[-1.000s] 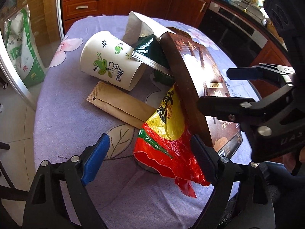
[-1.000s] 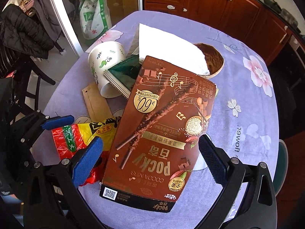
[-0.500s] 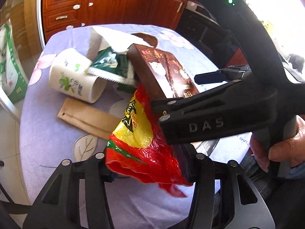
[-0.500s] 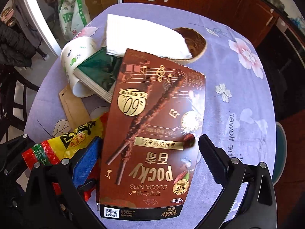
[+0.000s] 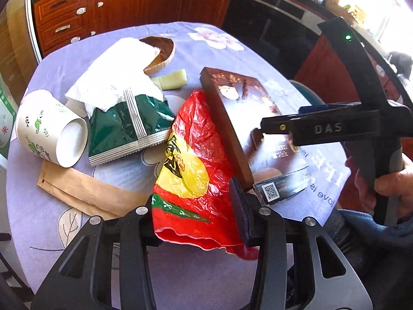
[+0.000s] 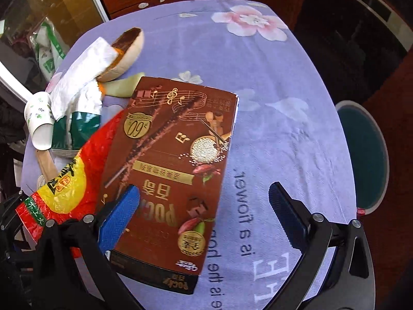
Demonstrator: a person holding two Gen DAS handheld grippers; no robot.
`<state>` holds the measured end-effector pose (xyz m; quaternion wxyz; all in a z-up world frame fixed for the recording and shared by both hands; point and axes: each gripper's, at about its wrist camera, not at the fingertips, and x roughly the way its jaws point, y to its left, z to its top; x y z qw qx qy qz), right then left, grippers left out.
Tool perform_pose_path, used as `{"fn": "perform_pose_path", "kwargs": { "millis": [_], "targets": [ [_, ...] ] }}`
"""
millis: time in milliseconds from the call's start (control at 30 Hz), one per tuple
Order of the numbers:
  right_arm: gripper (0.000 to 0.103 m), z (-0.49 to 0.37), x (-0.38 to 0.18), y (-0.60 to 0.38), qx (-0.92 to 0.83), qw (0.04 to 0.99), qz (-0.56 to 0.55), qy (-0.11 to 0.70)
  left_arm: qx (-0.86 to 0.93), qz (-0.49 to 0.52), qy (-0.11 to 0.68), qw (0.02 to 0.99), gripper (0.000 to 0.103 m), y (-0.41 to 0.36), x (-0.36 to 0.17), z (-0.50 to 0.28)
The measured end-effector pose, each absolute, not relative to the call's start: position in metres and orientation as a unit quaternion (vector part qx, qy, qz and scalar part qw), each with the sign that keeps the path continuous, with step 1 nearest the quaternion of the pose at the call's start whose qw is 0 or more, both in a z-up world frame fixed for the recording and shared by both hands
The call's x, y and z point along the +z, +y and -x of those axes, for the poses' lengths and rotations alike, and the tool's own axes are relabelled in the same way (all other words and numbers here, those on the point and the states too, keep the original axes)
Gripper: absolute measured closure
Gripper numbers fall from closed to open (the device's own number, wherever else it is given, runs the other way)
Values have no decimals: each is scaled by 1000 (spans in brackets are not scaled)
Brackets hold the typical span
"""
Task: Collect trash
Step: 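Grasp the brown Pocky box with the right gripper while the left gripper grasps the red snack bag, then lift the Pocky box and red snack bag and carry them toward the bin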
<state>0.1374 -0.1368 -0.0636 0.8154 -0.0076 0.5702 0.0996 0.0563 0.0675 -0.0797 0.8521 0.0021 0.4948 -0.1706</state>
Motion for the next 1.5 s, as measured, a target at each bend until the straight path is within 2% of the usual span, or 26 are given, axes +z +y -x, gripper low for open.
{"fn": "perform_pose_path", "kwargs": {
  "millis": [200, 333, 400, 500, 600, 667, 733, 867, 1167, 1233, 1300, 1400, 1433, 1467, 1500],
  "targets": [
    [7, -133, -64, -166, 115, 813, -26, 570, -127, 1, 483, 867, 60, 91, -59, -57],
    [10, -130, -64, -164, 135, 815, -30, 563, -142, -23, 465, 874, 60, 75, -38, -54],
    [26, -129, -63, -163, 145, 814, -36, 562, -166, -31, 465, 869, 60, 58, -36, -58],
    [41, -128, -64, -165, 158, 808, -50, 565, -191, -60, 477, 856, 60, 28, -46, -62],
    [41, -128, -65, -171, 164, 804, -66, 567, -209, -76, 491, 842, 70, 4, -61, -71],
    [41, -125, -66, -174, 171, 801, -75, 568, -207, -79, 497, 839, 86, -3, -69, -77],
    [41, -125, -66, -176, 177, 800, -79, 568, -190, -84, 506, 837, 95, -3, -78, -83],
    [41, -124, -69, -175, 196, 794, -92, 568, -174, -79, 506, 841, 100, 9, -83, -86],
    [41, -134, -76, -156, 246, 778, -128, 564, -171, -68, 501, 845, 100, 20, -87, -84],
    [57, -133, -73, -148, 256, 777, -130, 560, -169, -64, 502, 846, 98, 24, -87, -83],
    [67, -128, -56, -138, 269, 791, -108, 538, -157, -60, 502, 848, 97, 30, -84, -84],
    [76, -124, -33, -126, 280, 805, -83, 516, -137, -46, 511, 847, 97, 46, -82, -86],
    [77, -122, -27, -124, 275, 814, -71, 507, -127, -46, 507, 852, 91, 53, -79, -85],
    [79, -122, -21, -123, 272, 819, -66, 501, -117, -45, 502, 856, 75, 62, -76, -83],
    [81, -122, -18, -124, 267, 823, -64, 497, -105, -44, 496, 861, 65, 70, -73, -80]
  ]
}}
